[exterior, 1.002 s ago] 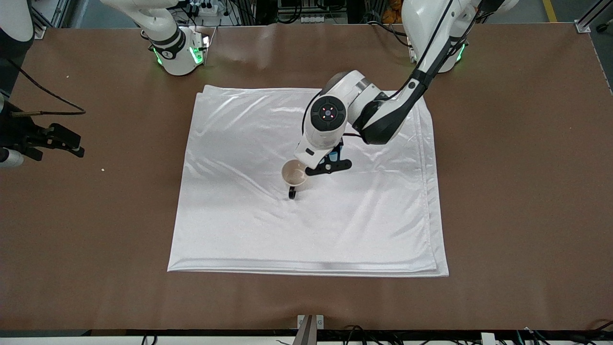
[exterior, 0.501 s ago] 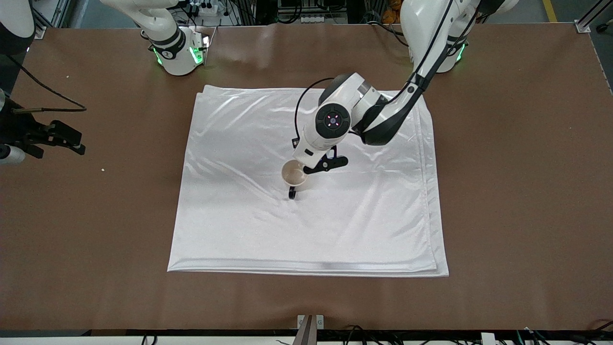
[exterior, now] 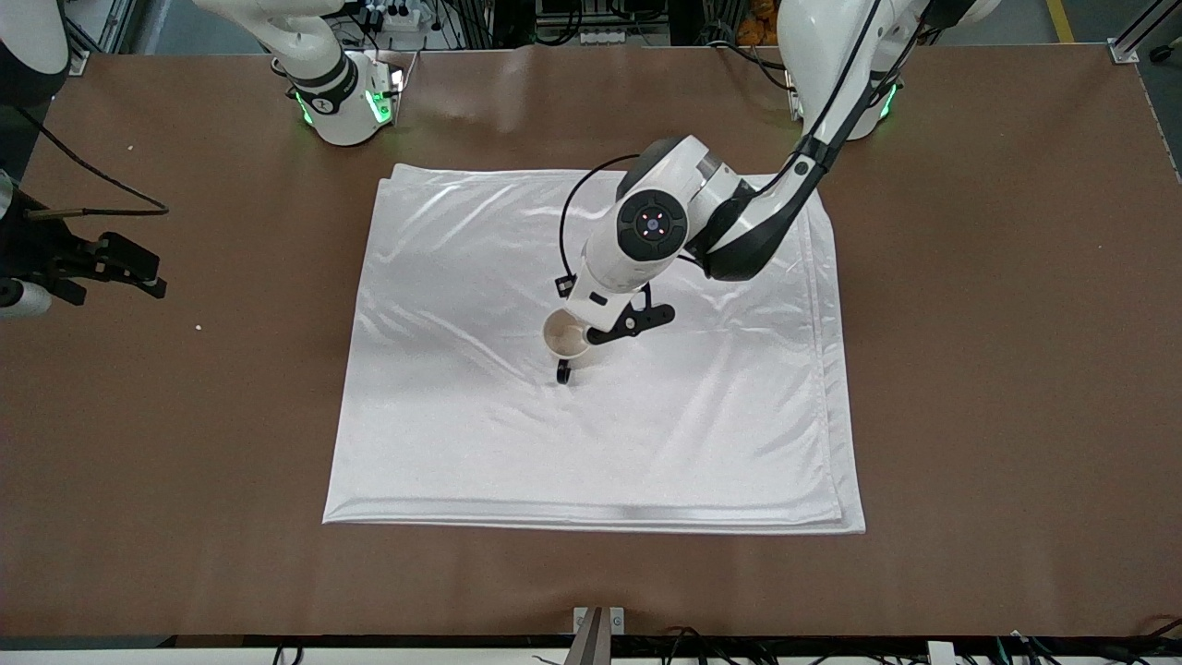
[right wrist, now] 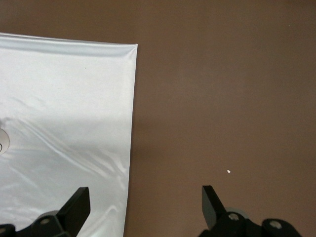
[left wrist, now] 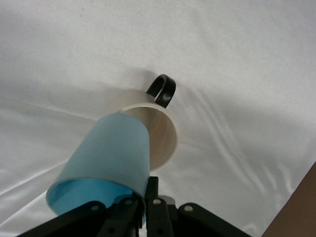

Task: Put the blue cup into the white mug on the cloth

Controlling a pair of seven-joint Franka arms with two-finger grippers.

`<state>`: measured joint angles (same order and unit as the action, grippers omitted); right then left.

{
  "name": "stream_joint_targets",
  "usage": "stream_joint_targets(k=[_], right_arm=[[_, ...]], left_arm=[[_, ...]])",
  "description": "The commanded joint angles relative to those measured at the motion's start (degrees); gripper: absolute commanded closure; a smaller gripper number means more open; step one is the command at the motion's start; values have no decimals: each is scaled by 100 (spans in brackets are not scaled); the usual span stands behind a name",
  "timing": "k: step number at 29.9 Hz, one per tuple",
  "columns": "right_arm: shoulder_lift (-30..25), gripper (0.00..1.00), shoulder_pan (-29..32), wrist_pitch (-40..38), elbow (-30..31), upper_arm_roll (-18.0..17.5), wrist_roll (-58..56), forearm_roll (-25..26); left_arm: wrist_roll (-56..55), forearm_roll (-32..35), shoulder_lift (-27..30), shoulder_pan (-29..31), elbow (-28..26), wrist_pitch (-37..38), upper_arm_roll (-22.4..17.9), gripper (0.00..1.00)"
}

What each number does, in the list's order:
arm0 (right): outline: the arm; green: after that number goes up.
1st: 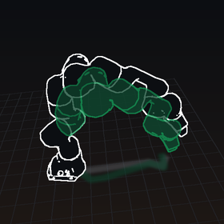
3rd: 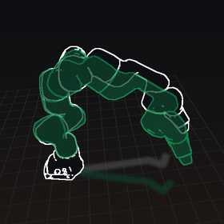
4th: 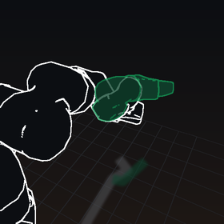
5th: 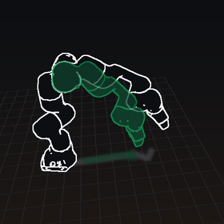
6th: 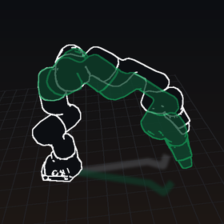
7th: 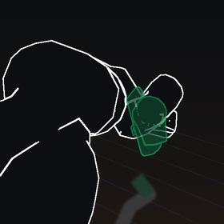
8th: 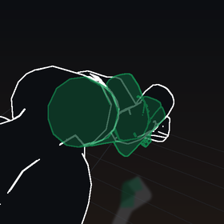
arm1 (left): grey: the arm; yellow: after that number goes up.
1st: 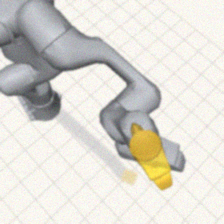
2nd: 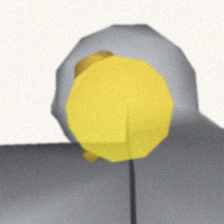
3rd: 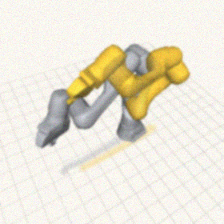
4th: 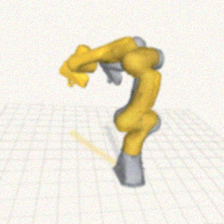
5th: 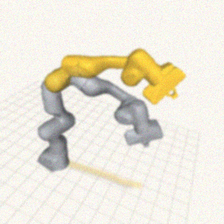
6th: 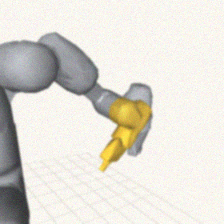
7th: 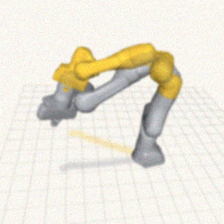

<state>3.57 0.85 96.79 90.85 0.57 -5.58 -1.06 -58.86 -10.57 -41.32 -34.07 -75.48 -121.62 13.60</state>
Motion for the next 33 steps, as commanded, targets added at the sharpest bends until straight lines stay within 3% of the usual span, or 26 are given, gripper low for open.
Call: stream_joint_targets(k=[1,26,29,32,33], right_arm=[[-164,0,47,50,170,-40,-83,-34],[-164,0,56,50,205,-40,-74,-34],[-164,0,56,50,205,-40,-74,-34],[-164,0,56,50,205,-40,-74,-34],[-164,0,56,50,205,-40,-74,-34]], left_arm=[[-55,-103,-96,-126,183,-72,-77,100],[-64,-85,-403,-276,174,-336,-77,100],[-56,-85,-439,-258,174,-433,-77,79],[-55,-85,-447,-258,174,-477,-77,42],[-47,-85,-447,-258,165,-477,-86,34]])
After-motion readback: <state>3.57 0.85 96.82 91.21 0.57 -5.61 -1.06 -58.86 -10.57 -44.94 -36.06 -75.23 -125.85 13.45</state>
